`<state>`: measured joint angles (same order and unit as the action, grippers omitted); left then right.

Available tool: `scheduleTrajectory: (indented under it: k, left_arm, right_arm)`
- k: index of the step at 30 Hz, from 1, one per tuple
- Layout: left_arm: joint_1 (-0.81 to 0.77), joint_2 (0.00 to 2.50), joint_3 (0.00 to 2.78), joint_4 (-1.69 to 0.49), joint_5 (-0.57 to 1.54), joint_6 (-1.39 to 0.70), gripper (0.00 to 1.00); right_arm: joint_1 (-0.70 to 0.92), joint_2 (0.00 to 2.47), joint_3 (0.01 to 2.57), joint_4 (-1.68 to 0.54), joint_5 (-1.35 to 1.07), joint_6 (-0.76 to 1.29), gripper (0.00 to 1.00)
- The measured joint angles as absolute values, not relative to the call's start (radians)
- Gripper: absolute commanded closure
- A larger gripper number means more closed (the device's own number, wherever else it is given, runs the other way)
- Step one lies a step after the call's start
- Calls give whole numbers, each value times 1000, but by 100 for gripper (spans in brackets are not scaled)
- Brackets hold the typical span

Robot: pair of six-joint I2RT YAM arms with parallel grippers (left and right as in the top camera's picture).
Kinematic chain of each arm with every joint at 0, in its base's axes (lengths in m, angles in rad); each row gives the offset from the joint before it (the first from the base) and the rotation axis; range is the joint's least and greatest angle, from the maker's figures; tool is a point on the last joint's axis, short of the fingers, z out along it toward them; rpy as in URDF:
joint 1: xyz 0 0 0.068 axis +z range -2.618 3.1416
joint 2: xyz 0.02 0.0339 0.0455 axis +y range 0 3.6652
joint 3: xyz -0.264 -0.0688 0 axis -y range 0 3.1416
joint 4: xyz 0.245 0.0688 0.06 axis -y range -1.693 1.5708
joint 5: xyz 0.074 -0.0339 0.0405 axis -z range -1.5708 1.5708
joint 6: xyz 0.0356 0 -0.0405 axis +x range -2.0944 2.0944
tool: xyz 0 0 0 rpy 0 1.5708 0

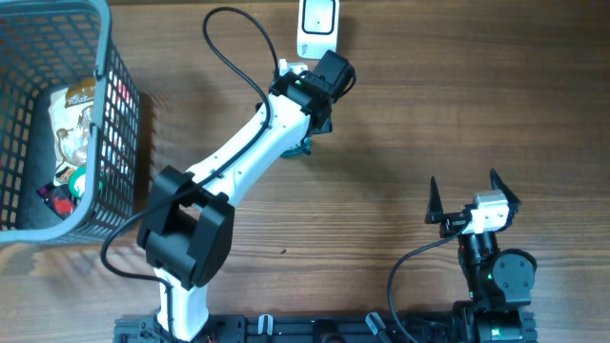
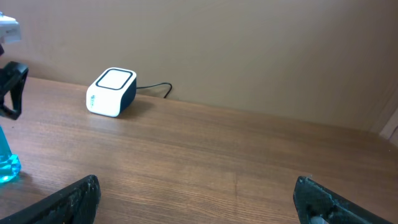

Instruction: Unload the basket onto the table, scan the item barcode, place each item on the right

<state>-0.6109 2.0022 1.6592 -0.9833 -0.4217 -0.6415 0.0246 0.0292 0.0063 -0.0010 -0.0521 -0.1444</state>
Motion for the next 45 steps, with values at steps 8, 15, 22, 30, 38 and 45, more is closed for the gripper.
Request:
scheduleTrajectory:
  k: [8, 15, 22, 30, 38, 45]
  left_arm:
    - [-611, 1882, 1658, -984, -422, -632, 0]
    - [-524, 1658, 1764, -1063, -421, -589, 0]
    - [-170, 1398, 1818, -1128, -432, -584, 0]
    - [282, 1410, 1817, -1145, -308, -593, 0]
    - [492, 1488, 1817, -1136, -242, -607, 0]
    - [498, 1691, 1817, -1121, -210, -633, 0]
  right_arm:
    - [25, 29, 6, -1, -52, -145, 0]
    - [25, 29, 6, -1, -52, -145, 0]
    - [25, 29, 6, -1, -52, -144, 0]
    - [25, 29, 6, -1, -52, -144, 0]
    - [25, 29, 6, -1, -52, -144, 0]
    - [25, 29, 6, -1, -52, -144, 0]
